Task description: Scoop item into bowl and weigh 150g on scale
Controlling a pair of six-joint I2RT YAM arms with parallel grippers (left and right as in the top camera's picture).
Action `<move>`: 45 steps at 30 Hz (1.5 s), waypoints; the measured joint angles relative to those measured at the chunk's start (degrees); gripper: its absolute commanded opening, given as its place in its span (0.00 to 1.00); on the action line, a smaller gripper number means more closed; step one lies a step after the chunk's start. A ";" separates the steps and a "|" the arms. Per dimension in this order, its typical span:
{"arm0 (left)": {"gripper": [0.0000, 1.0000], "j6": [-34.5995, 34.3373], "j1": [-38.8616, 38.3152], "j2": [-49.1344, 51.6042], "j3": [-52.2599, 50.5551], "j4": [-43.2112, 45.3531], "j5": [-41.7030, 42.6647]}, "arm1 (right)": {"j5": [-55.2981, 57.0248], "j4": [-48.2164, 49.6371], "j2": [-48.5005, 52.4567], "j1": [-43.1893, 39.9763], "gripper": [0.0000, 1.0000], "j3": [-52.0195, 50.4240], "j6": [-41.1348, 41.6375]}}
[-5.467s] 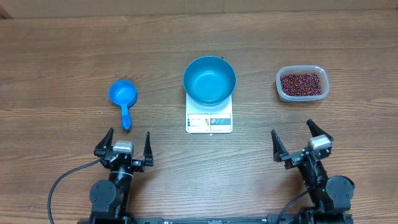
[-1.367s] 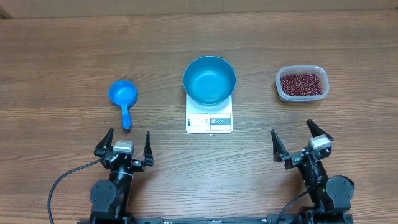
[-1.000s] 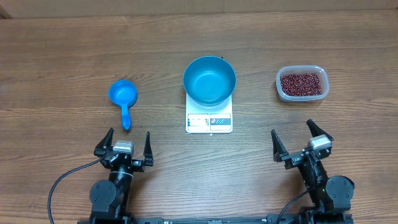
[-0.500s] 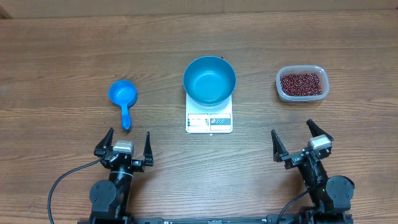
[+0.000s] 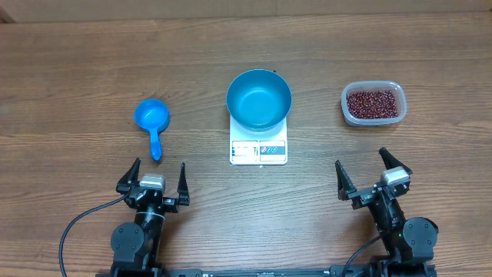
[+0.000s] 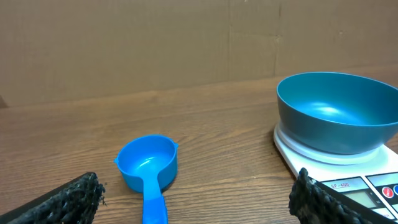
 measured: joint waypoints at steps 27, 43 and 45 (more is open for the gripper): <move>1.00 0.00 0.00 0.00 -0.04 1.92 -1.27 | 0.00 0.00 0.00 0.00 1.00 0.00 0.00; 1.00 0.00 0.00 -0.02 5.33 -3.56 -1.20 | 0.00 0.02 0.00 0.00 1.00 0.00 -0.02; 1.00 0.00 0.00 -0.02 7.93 -6.08 -1.01 | 0.02 0.00 0.00 0.00 1.00 0.00 0.00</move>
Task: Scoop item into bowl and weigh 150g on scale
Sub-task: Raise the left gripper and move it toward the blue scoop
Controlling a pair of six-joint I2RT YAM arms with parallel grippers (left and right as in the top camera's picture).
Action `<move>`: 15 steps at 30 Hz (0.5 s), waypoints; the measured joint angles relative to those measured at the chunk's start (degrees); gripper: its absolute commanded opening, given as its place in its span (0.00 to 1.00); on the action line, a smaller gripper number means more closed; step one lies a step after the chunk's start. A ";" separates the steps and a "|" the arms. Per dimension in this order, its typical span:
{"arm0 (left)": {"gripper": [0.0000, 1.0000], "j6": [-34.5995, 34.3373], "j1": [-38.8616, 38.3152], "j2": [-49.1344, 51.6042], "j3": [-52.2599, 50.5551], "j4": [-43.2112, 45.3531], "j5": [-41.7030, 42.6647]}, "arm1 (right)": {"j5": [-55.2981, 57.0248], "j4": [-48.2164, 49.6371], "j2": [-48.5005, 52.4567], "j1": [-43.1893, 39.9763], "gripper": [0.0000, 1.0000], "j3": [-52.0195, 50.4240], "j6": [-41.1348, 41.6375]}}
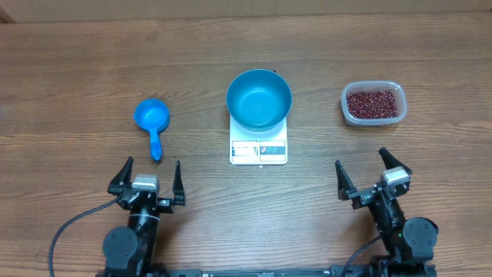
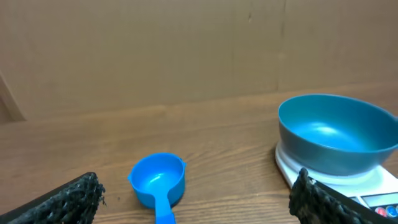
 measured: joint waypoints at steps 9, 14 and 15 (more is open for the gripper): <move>1.00 -0.04 0.00 0.50 8.22 -6.27 1.16 | 0.00 0.00 0.00 0.00 1.00 0.00 0.00; 1.00 -0.04 0.00 6.03 13.38 -8.76 2.73 | -0.04 0.00 0.00 0.00 1.00 0.00 0.00; 1.00 -0.04 0.00 8.09 15.02 -9.77 3.21 | 0.00 0.04 0.00 0.00 1.00 0.00 -0.02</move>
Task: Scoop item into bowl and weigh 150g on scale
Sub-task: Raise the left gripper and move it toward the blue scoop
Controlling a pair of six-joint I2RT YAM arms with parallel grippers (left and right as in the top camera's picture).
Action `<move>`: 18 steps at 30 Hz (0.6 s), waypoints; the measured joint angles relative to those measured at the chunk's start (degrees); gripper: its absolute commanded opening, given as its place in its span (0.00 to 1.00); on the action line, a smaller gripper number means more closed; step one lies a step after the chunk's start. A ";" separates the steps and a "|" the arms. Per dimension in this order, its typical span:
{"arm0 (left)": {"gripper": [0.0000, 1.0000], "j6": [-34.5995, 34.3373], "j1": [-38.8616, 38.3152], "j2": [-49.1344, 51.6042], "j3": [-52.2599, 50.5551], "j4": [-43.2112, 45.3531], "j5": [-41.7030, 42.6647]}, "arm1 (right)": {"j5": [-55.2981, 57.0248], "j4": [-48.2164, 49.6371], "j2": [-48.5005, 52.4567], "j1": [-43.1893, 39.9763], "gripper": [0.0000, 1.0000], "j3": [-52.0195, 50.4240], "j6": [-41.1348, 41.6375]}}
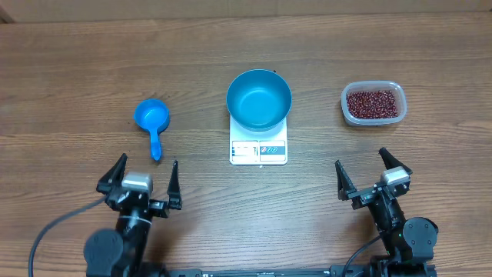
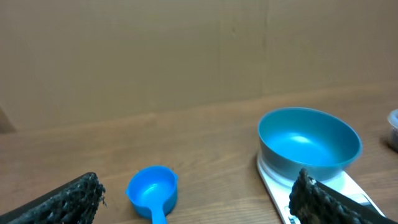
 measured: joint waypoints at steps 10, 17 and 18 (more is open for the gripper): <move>1.00 -0.02 0.00 22.71 19.34 -13.94 3.28 | 0.00 -0.04 0.00 0.00 1.00 0.00 0.00; 1.00 0.00 0.00 40.76 36.74 -27.98 7.45 | -0.02 -0.02 0.00 0.00 1.00 0.00 0.04; 0.99 0.00 0.00 43.10 39.08 -29.77 8.11 | -0.02 -0.02 0.00 0.00 1.00 0.00 0.02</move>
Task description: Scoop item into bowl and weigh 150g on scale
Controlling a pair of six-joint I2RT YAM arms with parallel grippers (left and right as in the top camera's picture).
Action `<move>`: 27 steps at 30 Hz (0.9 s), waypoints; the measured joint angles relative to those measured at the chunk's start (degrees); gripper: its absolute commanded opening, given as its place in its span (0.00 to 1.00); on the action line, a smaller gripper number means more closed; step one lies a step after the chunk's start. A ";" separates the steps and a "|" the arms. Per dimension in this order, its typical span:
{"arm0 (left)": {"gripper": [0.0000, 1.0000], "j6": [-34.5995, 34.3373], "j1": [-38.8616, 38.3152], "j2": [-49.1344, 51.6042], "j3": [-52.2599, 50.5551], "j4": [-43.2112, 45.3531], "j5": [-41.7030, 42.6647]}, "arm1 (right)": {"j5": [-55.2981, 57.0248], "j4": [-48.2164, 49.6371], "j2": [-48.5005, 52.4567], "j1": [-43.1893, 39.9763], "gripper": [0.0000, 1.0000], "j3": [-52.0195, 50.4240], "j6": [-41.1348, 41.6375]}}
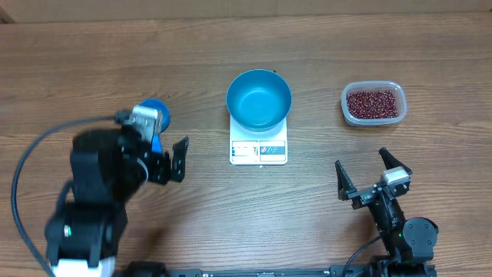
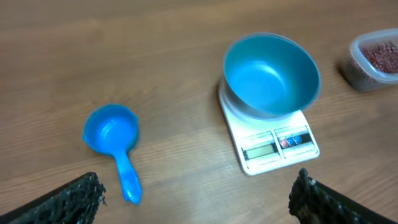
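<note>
The blue scoop (image 2: 112, 132) lies on the table with its handle toward me; in the overhead view only its rim (image 1: 160, 109) shows past my raised left arm. My left gripper (image 2: 193, 202) hangs open high above the table, just near of the scoop handle, holding nothing; in the overhead view the left gripper (image 1: 161, 146) sits over the scoop. The blue bowl (image 1: 259, 98) stands empty on the white scale (image 1: 259, 151). A clear tub of red beans (image 1: 373, 103) is at the right. My right gripper (image 1: 364, 175) rests open near the front edge.
A cardboard wall runs along the far edge of the wooden table (image 1: 92, 54). My left arm's black cable (image 1: 31, 165) loops out to the left. Bare wood lies between the scoop and the scale.
My left arm has risen and reached forward from the front edge to above the scoop, its camera now looking down on scoop, bowl and scale. The gripper stays open. Nothing else has moved.
Both grippers rested open at the front edge, the scoop, bowl on scale and bean tub untouched. The left gripper then shifted slightly left and lifted a little over two moments. Now it hangs open over the scoop. The right arm has stayed put.
</note>
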 measured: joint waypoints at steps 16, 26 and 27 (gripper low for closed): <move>0.98 0.87 2.34 24.68 9.81 -2.82 -3.04 | 0.00 -0.02 0.00 0.00 1.00 0.00 0.00; 0.89 -4.59 14.80 40.70 9.84 9.14 -5.38 | 0.00 0.02 0.00 0.00 1.00 0.00 -0.02; 0.89 -5.16 15.37 42.21 9.86 10.49 -5.49 | 0.00 -0.02 0.00 0.00 1.00 0.00 0.02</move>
